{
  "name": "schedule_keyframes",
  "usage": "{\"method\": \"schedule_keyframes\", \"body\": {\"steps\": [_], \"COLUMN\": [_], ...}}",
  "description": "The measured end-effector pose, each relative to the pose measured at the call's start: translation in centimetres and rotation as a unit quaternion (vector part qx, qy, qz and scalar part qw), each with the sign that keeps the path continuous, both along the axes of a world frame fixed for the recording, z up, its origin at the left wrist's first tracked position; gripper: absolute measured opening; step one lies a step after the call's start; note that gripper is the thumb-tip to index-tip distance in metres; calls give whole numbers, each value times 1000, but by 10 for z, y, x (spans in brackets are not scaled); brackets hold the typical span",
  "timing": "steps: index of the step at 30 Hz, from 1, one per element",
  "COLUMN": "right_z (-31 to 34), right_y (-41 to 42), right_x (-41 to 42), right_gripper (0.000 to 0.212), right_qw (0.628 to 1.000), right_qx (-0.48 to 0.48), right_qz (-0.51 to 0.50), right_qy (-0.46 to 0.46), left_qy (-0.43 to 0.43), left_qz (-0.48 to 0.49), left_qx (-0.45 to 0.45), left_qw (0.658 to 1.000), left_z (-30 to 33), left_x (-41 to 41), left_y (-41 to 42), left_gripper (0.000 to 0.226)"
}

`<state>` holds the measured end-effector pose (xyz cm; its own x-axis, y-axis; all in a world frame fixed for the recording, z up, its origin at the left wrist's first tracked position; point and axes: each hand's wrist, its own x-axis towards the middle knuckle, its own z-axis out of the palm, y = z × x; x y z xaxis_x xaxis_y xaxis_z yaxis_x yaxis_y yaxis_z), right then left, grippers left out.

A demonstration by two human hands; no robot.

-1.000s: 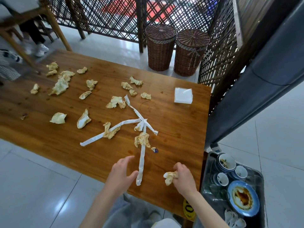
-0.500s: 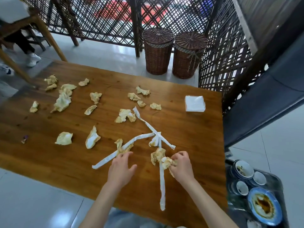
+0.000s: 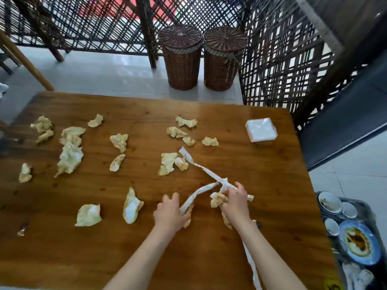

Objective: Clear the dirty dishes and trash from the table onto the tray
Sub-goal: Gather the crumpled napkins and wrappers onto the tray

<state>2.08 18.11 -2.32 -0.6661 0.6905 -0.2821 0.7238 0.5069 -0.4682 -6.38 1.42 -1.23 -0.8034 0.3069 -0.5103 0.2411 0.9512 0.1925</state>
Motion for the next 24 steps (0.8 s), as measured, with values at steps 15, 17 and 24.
{"method": "schedule_keyframes", "body": {"steps": [15, 17, 24], "right_z": [-18, -18, -13], "right_y": [-2, -2, 10], "right_x": [9, 7, -14], "right_gripper": [39, 34, 44], "right_qw": [994, 997, 998], "right_qx": [38, 9, -43], "right_qz": [74, 60, -7], "right_qy": [-67, -51, 39], "left_qy": [-23, 3, 82], "left_qz": [43, 57, 146], "left_qx": [42, 60, 99], "left_qw": [998, 997, 981], "left_z": [-25, -22, 2], "left_x": [0, -5, -46], "left_y": [7, 6, -12], "left_gripper": [44, 37, 34]}}
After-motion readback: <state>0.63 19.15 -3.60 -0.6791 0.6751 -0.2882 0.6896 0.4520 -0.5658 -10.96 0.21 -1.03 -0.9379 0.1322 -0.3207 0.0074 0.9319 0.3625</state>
